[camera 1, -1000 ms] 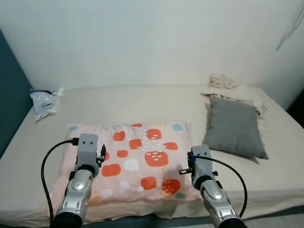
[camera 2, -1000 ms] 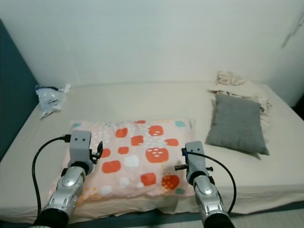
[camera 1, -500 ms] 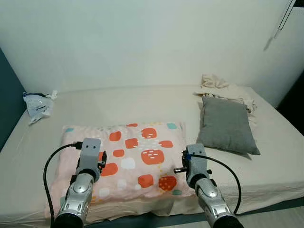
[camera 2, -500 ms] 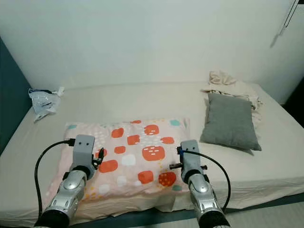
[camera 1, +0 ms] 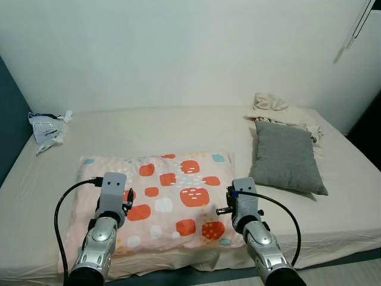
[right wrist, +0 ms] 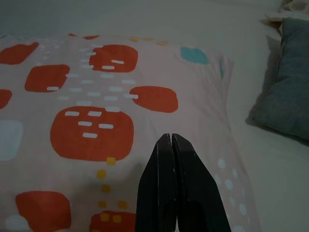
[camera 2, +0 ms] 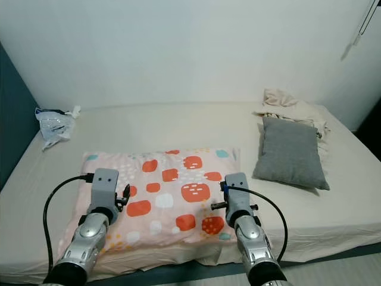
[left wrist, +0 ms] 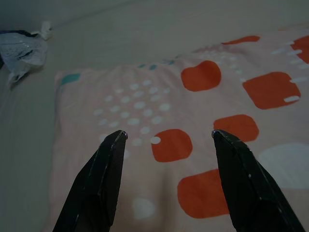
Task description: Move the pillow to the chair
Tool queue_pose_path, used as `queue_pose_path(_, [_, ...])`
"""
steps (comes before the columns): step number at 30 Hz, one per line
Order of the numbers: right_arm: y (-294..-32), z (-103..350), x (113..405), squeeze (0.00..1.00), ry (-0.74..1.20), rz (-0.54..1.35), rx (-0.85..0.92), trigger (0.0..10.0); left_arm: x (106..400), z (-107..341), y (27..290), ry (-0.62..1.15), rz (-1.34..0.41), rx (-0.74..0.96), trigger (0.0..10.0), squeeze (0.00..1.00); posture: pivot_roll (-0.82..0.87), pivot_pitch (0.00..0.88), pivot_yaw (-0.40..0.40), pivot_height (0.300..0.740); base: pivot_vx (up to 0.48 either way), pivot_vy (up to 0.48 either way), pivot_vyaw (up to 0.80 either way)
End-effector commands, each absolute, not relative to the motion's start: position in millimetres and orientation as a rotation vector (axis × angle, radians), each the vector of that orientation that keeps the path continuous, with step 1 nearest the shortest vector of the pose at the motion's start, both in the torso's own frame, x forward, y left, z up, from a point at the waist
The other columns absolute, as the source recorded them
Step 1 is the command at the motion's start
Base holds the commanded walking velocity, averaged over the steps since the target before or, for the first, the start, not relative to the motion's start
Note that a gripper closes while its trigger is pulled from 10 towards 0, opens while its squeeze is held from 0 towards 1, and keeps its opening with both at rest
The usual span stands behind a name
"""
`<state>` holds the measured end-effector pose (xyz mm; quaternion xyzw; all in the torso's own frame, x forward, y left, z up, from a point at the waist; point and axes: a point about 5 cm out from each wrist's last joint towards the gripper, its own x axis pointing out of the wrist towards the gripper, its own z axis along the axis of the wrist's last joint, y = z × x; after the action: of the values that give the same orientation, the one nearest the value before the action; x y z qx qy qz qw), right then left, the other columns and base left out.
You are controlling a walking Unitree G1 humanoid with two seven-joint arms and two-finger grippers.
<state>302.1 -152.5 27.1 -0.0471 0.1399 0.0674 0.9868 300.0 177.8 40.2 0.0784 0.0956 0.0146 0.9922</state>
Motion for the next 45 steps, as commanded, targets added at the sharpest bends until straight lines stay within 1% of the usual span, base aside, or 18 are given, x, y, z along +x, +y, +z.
queue_pose_path(1, [-152, 24, 302, 0.0, 0.293, 0.133, -0.09, 10.0, 298, 35, 175, 0.213, 0.003, 0.176, 10.0, 0.0, -0.08, 0.013, -0.042, 0.74, 0.0, 0.0, 0.0])
queue_pose_path(3, [-153, 22, 301, 0.0, 0.305, 0.126, -0.078, 10.0, 296, 32, 174, 0.223, -0.025, 0.204, 10.0, 0.0, -0.07, 0.019, -0.046, 0.74, 0.0, 0.0, 0.0])
queue_pose_path(5, [-153, 13, 296, 0.0, 0.352, 0.129, -0.078, 10.0, 289, 18, 174, 0.292, -0.052, 0.251, 10.0, 0.0, -0.04, 0.018, -0.053, 0.74, 0.0, 0.0, 0.0])
queue_pose_path(6, [-153, 13, 296, 0.0, 0.352, 0.129, -0.078, 10.0, 289, 18, 174, 0.292, -0.052, 0.251, 10.0, 0.0, -0.04, 0.018, -0.053, 0.74, 0.0, 0.0, 0.0])
queue_pose_path(7, [-151, 1, 289, 0.0, 0.412, 0.145, -0.101, 10.0, 282, 5, 175, 0.355, -0.067, 0.299, 10.0, 0.0, -0.04, 0.005, -0.062, 0.74, 0.0, 0.0, 0.0])
queue_pose_path(8, [-150, -1, 286, 0.0, 0.42, 0.158, -0.117, 10.0, 282, 5, 174, 0.352, -0.084, 0.308, 10.0, 0.0, -0.03, 0.0, -0.074, 0.74, 0.0, 0.0, 0.0])
queue_pose_path(11, [-144, -4, 285, 0.0, 0.431, 0.168, -0.097, 10.0, 288, 12, 173, 0.316, -0.044, 0.237, 10.0, 0.0, -0.03, 0.0, -0.072, 0.74, 0.0, 0.0, 0.0])
queue_pose_path(13, [-142, -5, 284, 0.0, 0.434, 0.172, -0.095, 10.0, 288, 12, 174, 0.317, -0.025, 0.222, 10.0, 0.0, -0.03, 0.0, -0.072, 0.74, 0.0, 0.0, 0.0])
queue_pose_path(14, [-138, -1, 286, 0.0, 0.407, 0.18, -0.094, 10.0, 288, 15, 175, 0.296, 0.013, 0.201, 10.0, 0.0, -0.05, 0.0, -0.072, 0.74, 0.0, 0.0, 0.0])
queue_pose_path(17, [-136, 6, 292, 0.0, 0.374, 0.188, -0.085, 10.0, 290, 18, 174, 0.28, 0.047, 0.171, 10.0, 0.0, -0.05, 0.007, -0.075, 0.74, 0.0, 0.0, 0.0])
queue_pose_path(18, [-137, 7, 293, 0.0, 0.372, 0.191, -0.093, 10.0, 290, 19, 172, 0.274, 0.043, 0.176, 10.0, 0.0, -0.04, 0.033, -0.081, 0.74, 0.0, 0.0, 0.0])
queue_pose_path(22, [-137, 5, 293, 0.0, 0.381, 0.2, -0.111, 10.0, 290, 18, 168, 0.253, 0.061, 0.179, 10.0, 0.0, -0.04, 0.012, -0.076, 0.74, 0.0, 0.0, 0.0])
queue_pose_path(24, [-137, 4, 293, 0.0, 0.389, 0.196, -0.089, 10.0, 287, 15, 167, 0.249, 0.088, 0.191, 10.0, 0.0, -0.04, 0.0, -0.066, 0.74, 0.0, 0.0, 0.0])
queue_pose_path(30, [-138, 18, 302, 0.0, 0.301, 0.18, -0.099, 10.0, 289, 21, 164, 0.224, 0.049, 0.203, 10.0, 0.0, -0.06, 0.0, -0.06, 0.74, 0.0, 0.0, 0.0])
queue_pose_path(32, [-141, 21, 305, 0.0, 0.287, 0.171, -0.074, 10.0, 290, 24, 167, 0.211, 0.062, 0.193, 10.0, 0.0, -0.05, 0.0, -0.053, 0.74, 0.0, 0.0, 0.0])
queue_pose_path(36, [-147, 30, 310, 0.0, 0.241, 0.154, -0.108, 10.0, 290, 28, 174, 0.194, 0.098, 0.163, 10.0, 0.0, -0.06, 0.0, -0.04, 0.74, 0.0, 0.0, 0.0])
queue_pose_path(40, [-149, 35, 314, 0.0, 0.212, 0.123, -0.094, 10.0, 290, 27, 178, 0.208, 0.116, 0.153, 10.0, 0.0, -0.06, 0.0, -0.037, 0.74, 0.0, 0.0, 0.0])
queue_pose_path(45, [-144, 39, 313, 0.0, 0.175, 0.134, -0.071, 10.0, 290, 24, 171, 0.243, 0.088, 0.151, 10.0, 0.0, -0.06, 0.0, -0.021, 0.74, 0.0, 0.0, 0.0])
